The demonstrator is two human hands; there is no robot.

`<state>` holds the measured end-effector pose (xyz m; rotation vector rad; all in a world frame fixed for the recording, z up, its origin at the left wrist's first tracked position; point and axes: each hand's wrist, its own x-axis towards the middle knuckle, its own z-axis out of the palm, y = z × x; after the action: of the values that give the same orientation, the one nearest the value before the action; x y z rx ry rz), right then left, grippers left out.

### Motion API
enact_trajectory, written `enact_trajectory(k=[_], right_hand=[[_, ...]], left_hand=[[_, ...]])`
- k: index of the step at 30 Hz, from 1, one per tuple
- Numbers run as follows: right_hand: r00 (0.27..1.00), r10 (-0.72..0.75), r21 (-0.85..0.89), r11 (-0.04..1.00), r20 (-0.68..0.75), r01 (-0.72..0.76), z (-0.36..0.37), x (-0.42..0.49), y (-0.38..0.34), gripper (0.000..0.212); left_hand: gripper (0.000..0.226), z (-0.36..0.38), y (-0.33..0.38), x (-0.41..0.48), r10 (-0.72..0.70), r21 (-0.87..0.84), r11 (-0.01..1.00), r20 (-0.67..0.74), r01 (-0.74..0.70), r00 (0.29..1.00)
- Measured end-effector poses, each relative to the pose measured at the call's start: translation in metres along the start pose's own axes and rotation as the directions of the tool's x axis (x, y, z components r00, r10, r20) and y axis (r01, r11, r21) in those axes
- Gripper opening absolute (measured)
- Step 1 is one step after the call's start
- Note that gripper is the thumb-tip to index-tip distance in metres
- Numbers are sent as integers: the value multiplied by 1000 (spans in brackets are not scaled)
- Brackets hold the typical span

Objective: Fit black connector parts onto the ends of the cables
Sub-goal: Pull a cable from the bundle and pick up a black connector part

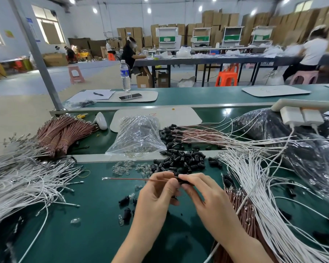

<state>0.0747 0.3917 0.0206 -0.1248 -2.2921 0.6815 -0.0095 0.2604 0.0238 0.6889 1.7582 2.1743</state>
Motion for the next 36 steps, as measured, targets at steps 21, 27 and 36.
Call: enact_trajectory(k=[21, 27, 36], right_hand=[[980, -186, -304, 940, -70, 157, -1, 2, 2, 22], [983, -170, -282, 948, -67, 145, -5, 3, 0, 24], [960, -236, -280, 942, -154, 186, -22, 11, -1, 23]], left_hand=[[29, 3, 4, -1, -136, -107, 986, -84, 126, 987], [29, -4, 7, 2, -125, -125, 986, -117, 110, 985], [36, 2, 7, -2, -119, -125, 985, -10, 117, 993]])
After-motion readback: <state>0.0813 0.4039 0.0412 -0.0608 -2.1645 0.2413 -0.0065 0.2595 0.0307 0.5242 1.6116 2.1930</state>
